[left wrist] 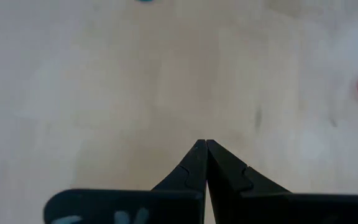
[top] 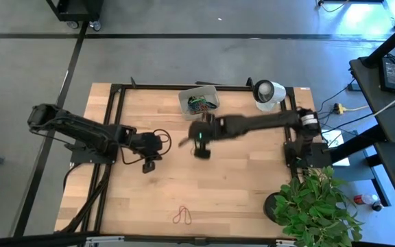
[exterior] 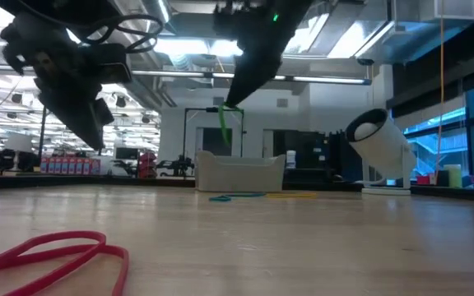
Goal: Pick and place rubber bands into bin
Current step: Put the green rubber band into the gray bin, then put the red rubber band into the gray bin
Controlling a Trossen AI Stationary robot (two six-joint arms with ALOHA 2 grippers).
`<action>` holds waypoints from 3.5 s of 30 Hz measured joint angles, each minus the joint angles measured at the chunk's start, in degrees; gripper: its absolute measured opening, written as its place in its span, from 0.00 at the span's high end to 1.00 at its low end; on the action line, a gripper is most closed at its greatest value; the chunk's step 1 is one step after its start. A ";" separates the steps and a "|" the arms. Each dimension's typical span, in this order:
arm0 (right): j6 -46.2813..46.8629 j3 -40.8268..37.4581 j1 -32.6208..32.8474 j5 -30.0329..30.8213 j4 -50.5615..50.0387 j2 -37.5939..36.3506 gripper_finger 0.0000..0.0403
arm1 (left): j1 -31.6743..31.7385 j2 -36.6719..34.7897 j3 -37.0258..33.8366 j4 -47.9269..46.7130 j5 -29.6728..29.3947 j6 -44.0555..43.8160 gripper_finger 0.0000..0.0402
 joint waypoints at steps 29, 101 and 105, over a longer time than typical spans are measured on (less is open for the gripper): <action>-4.99 -1.04 -26.78 -9.32 18.85 13.81 0.86 | 20.46 0.00 0.00 1.16 -1.41 1.37 1.00; 28.65 -60.29 24.98 -0.85 18.34 -41.62 0.98 | -26.09 53.03 46.51 -5.26 -7.67 -7.41 0.69; 26.62 -60.29 24.98 -0.83 18.34 -41.62 0.98 | -26.16 55.63 48.05 -7.90 -5.29 -8.68 0.76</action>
